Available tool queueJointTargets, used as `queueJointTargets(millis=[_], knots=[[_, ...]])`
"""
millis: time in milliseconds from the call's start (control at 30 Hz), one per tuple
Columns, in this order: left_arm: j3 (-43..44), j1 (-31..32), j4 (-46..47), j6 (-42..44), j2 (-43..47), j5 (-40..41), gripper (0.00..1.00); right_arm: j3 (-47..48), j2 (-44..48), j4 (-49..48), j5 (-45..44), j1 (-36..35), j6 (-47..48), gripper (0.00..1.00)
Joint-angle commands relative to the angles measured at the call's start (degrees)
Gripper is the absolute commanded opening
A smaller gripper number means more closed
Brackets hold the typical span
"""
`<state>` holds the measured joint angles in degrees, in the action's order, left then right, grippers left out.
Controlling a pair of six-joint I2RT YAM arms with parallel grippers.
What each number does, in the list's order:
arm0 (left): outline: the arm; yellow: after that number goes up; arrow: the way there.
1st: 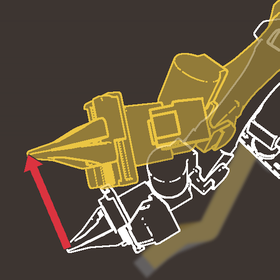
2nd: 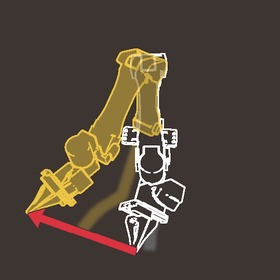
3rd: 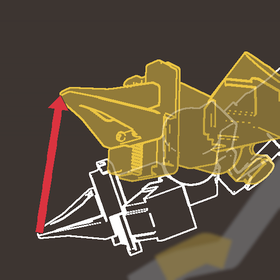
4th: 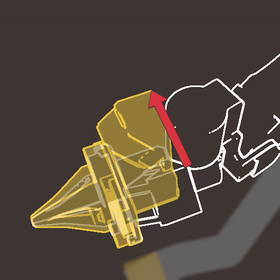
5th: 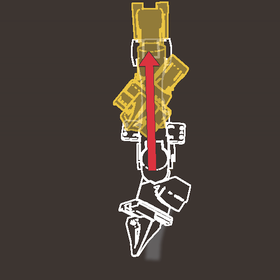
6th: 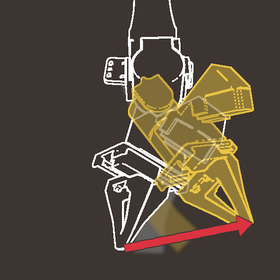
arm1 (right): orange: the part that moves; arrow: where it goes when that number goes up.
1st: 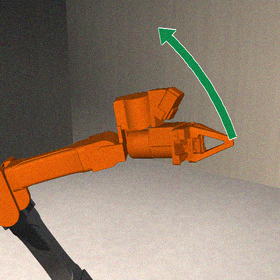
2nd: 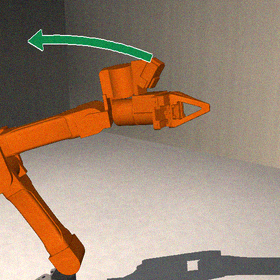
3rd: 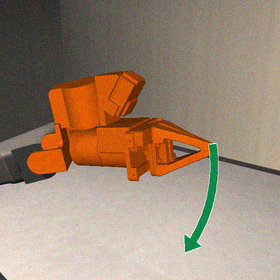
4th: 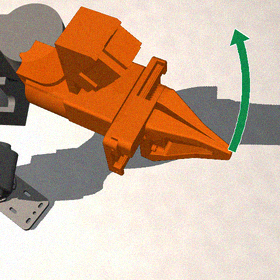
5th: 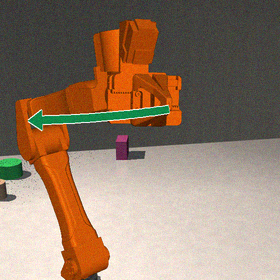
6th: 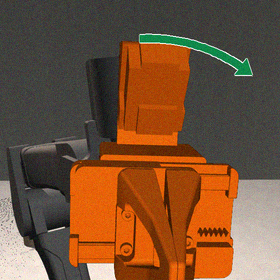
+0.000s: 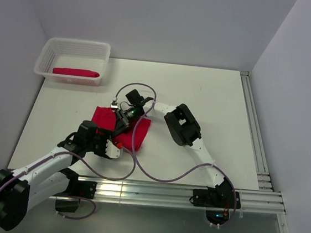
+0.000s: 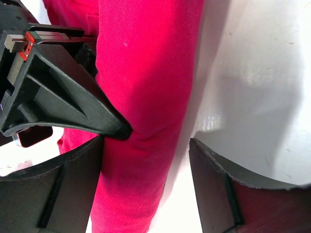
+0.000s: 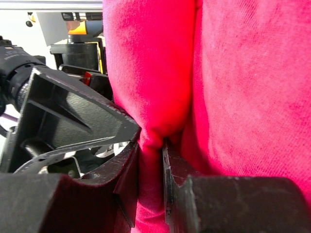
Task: Roll the t-shirts
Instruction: Roll the tshirt
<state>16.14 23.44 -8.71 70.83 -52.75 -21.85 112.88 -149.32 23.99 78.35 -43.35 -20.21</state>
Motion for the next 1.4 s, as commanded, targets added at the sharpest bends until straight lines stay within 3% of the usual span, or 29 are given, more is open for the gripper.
queueJointTargets(millis=[0,133,167,233,400,667,1000,1100,1367], knots=[[-2.4,1.0,4.2,-1.7,-0.4,2.5,0.73,0.0,0.1,-3.4,0.7,-0.2,-1.9,0.00],[-3.1,2.0,8.2,-2.0,-3.1,4.1,0.63,-0.1,0.1,-3.6,1.3,-0.2,-2.0,0.00],[-2.6,2.3,8.2,-2.2,-3.9,4.5,0.50,-0.1,0.1,-3.9,1.6,-0.3,-2.1,0.00],[-1.7,2.5,8.2,-2.3,-6.8,5.1,0.36,-0.3,0.3,-3.9,1.8,-0.2,-2.2,0.00],[-0.5,2.5,7.5,-1.6,-8.8,4.0,0.19,-0.4,0.8,-3.2,2.6,-0.2,-0.9,0.01],[0.5,2.5,1.3,3.3,-7.6,3.0,0.01,-1.9,4.6,-2.0,1.9,1.6,1.0,0.32],[6.4,2.4,-10.4,7.5,-13.0,1.1,0.00,-7.0,16.4,1.1,-4.4,8.4,5.7,0.51],[9.3,2.4,-14.9,7.9,-14.8,-0.2,0.00,-9.9,19.8,1.9,-7.2,10.6,6.9,0.52],[21.1,2.4,-28.5,10.3,-25.2,-2.7,0.00,-23.1,31.4,-8.7,-16.8,15.0,2.8,0.53]])
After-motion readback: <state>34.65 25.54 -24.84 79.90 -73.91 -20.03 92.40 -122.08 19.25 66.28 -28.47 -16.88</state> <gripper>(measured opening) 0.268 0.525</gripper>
